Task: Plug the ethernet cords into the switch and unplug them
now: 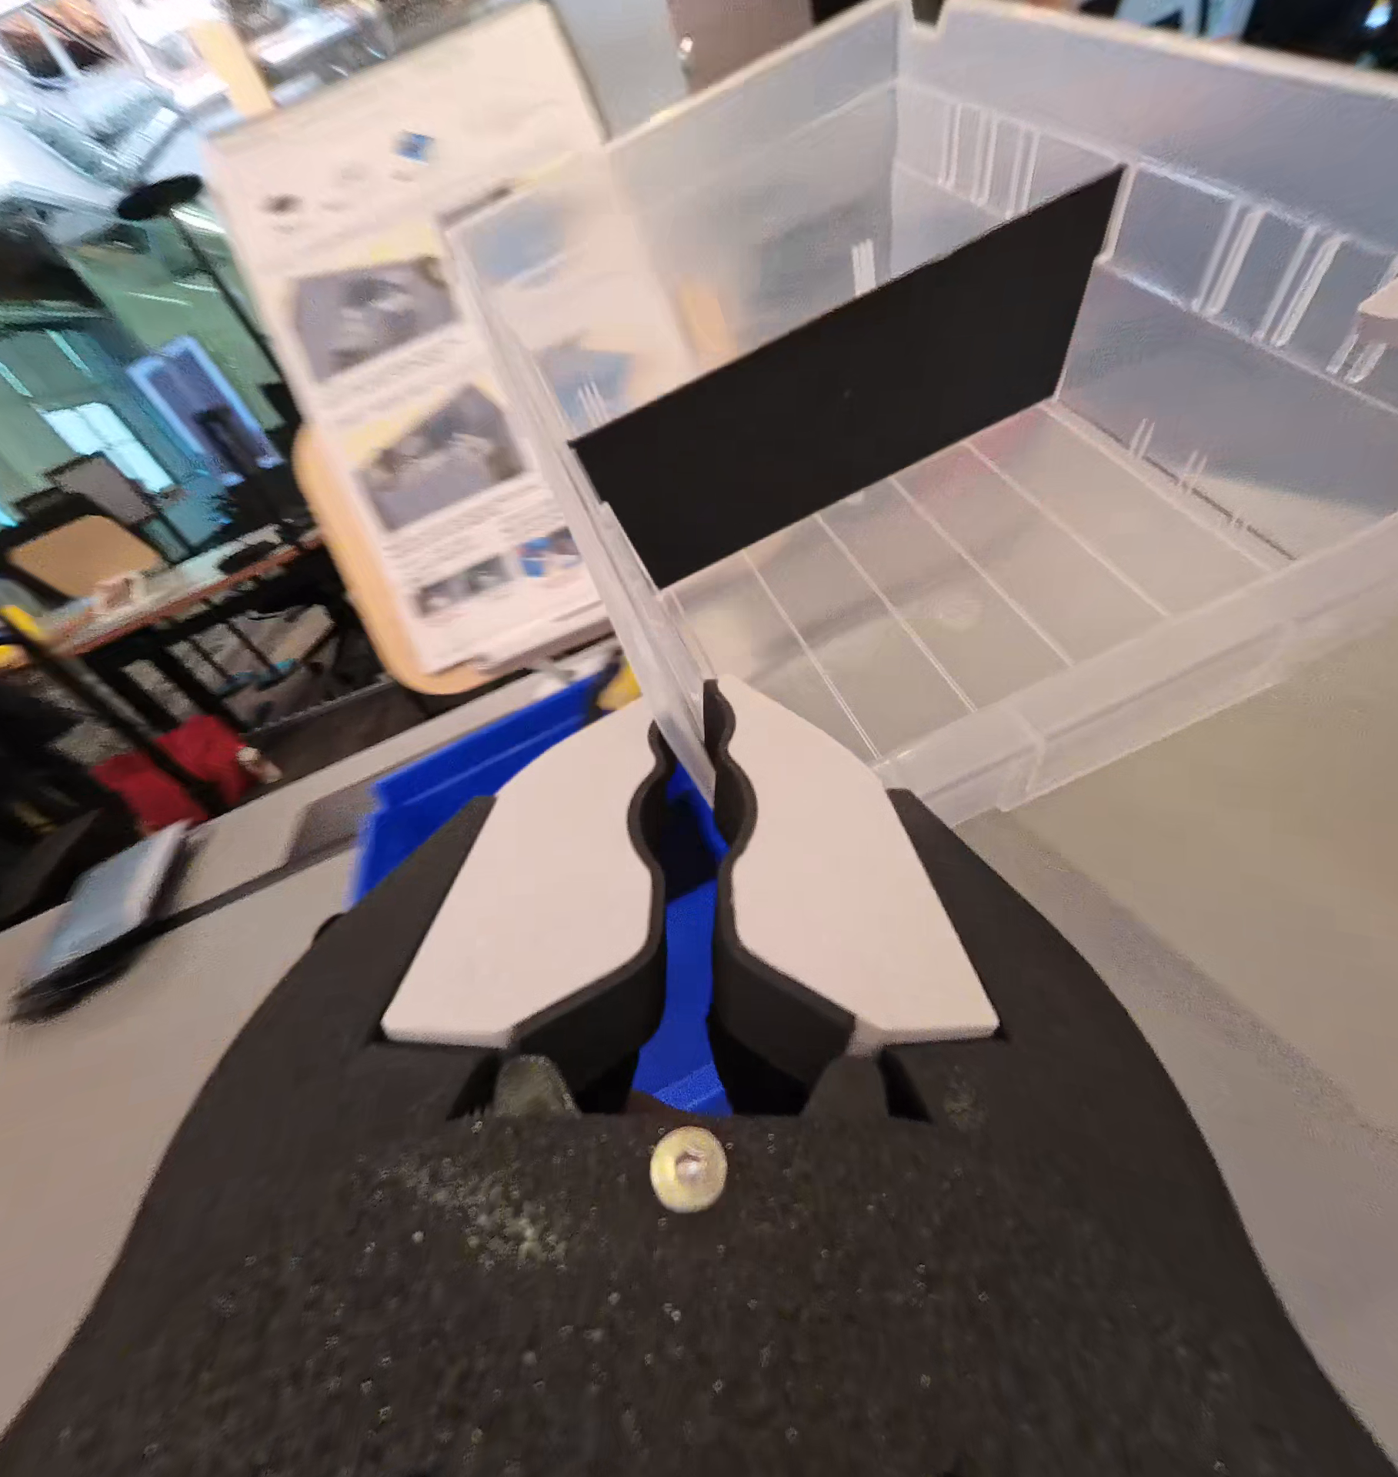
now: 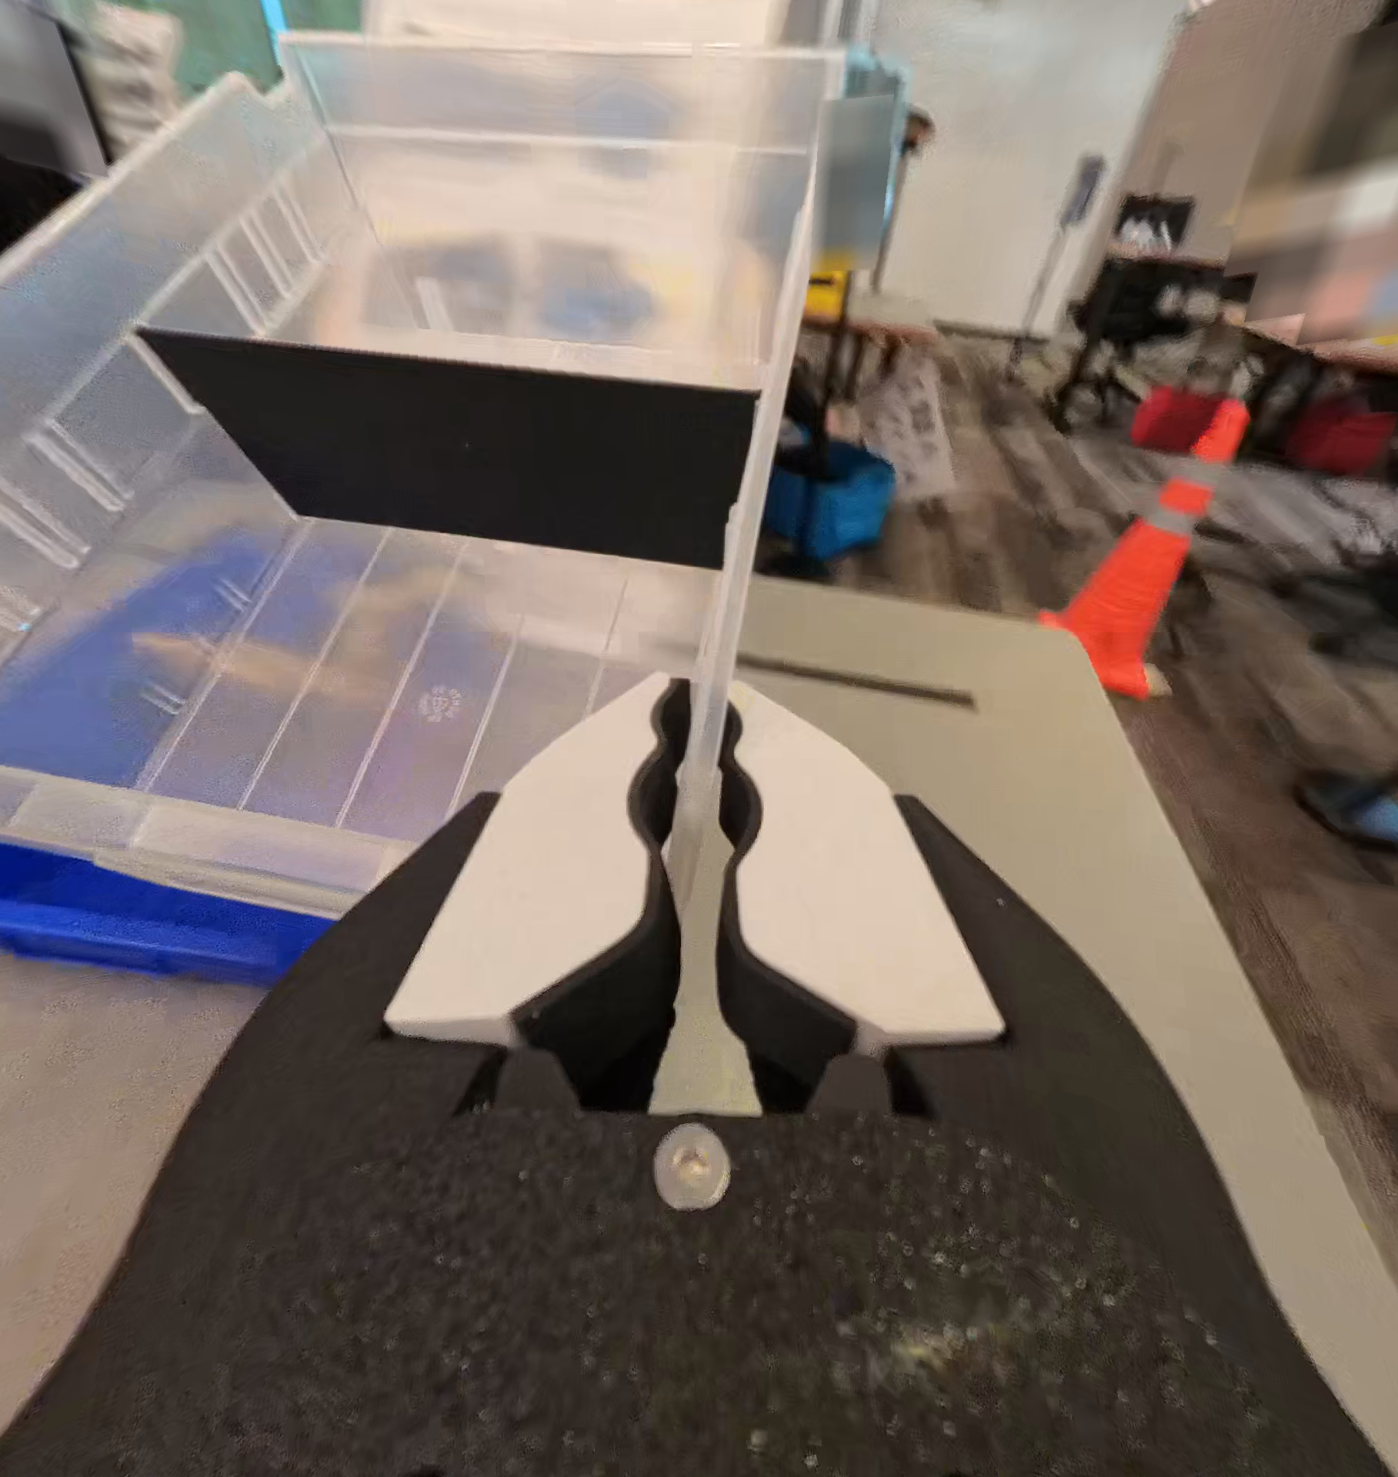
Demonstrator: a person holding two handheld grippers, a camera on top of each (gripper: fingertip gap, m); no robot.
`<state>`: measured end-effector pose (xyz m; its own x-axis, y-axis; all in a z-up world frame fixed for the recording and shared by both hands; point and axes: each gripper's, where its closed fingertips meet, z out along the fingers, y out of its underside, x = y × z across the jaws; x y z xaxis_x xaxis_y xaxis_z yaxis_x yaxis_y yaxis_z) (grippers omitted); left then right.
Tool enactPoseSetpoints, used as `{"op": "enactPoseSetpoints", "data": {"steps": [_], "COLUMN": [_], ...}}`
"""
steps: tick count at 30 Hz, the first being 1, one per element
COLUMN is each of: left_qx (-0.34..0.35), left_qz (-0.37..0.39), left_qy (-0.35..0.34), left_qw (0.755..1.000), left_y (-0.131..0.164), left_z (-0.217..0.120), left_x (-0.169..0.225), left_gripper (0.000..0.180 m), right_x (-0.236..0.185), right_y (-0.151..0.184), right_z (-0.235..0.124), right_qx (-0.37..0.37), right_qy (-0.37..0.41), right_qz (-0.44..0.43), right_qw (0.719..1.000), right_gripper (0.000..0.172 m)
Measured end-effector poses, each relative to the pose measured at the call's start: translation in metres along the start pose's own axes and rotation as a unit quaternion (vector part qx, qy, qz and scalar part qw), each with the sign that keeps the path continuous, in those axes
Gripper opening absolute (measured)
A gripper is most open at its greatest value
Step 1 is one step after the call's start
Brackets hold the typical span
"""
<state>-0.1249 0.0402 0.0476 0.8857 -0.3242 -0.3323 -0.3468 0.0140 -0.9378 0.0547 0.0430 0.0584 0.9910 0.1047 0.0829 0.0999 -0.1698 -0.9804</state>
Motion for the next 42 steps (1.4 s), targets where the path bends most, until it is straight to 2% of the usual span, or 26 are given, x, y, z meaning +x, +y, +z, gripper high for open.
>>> {"op": "enactPoseSetpoints", "data": {"steps": [3,5,8,15,18,21,23,24,26,29,31,33,35,36,38,40,42], "left_qx": [-0.026,-0.051,-0.094,-0.176,-0.175,-0.187,-0.19,-0.187,-0.167,-0.098,-0.073,-0.062,-0.042,-0.05,-0.106,-0.139,-0.161], "left_qz": [-0.013,-0.07,-0.095,-0.093,-0.106,-0.113,-0.13,-0.135,-0.149,-0.176,-0.18,-0.193,-0.233,-0.265,-0.301,-0.275,-0.253], "left_qy": [0.046,0.073,0.089,0.149,0.182,0.233,0.264,0.288,0.336,0.319,0.246,0.146,0.049,0.012,-0.017,-0.042,-0.055], "left_qw": [0.999,0.994,0.987,0.968,0.962,0.948,0.937,0.929,0.915,0.926,0.95,0.968,0.97,0.963,0.948,0.95,0.952], "left_y": [0.008,0.024,0.05,0.1,0.099,0.099,0.095,0.092,0.084,0.085,0.1,0.125,0.153,0.168,0.194,0.214,0.228], "left_z": [0.034,0.052,0.073,0.096,0.095,0.088,0.08,0.071,0.044,0.001,-0.018,-0.034,-0.05,-0.055,-0.052,-0.043,-0.031], "left_x": [0.077,0.111,0.145,0.205,0.212,0.22,0.216,0.212,0.196,0.136,0.073,-0.001,-0.07,-0.098,-0.13,-0.148,-0.154], "left_gripper": [0.006,0.006,0.006,0.009,0.013,0.027,0.059,0.066,0.073,0.075,0.074,0.069,0.062,0.059,0.076,0.074,0.073], "right_x": [0.074,0.106,0.133,0.171,0.176,0.178,0.18,0.184,0.19,0.174,0.129,0.064,-0.015,-0.055,-0.129,-0.177,-0.205], "right_y": [0.053,0.083,0.121,0.194,0.198,0.196,0.188,0.179,0.155,0.127,0.111,0.103,0.105,0.111,0.126,0.14,0.149], "right_z": [0.0,0.01,0.023,0.038,0.046,0.047,0.043,0.039,0.023,0.004,0.004,0.011,0.018,0.021,0.026,0.036,0.051], "right_qx": [-0.057,-0.06,-0.097,-0.171,-0.158,-0.138,-0.113,-0.094,-0.063,-0.049,-0.036,-0.032,-0.044,-0.056,-0.075,-0.095,-0.123], "right_qy": [0.015,0.016,0.021,0.023,0.014,0.015,0.024,0.038,0.074,0.092,0.048,-0.005,-0.059,-0.083,-0.121,-0.13,-0.14], "right_qz": [0.066,0.09,0.059,0.086,0.121,0.14,0.113,0.095,0.064,0.025,-0.023,-0.047,-0.049,-0.051,-0.075,-0.092,-0.043], "right_qw": [0.996,0.994,0.993,0.981,0.98,0.98,0.987,0.99,0.993,0.994,0.998,0.998,0.996,0.994,0.987,0.983,0.981], "right_gripper": [0.004,0.005,0.005,0.004,0.005,0.005,0.012,0.019,0.022,0.025,0.037,0.038,0.04,0.039,0.055,0.063,0.069]}}
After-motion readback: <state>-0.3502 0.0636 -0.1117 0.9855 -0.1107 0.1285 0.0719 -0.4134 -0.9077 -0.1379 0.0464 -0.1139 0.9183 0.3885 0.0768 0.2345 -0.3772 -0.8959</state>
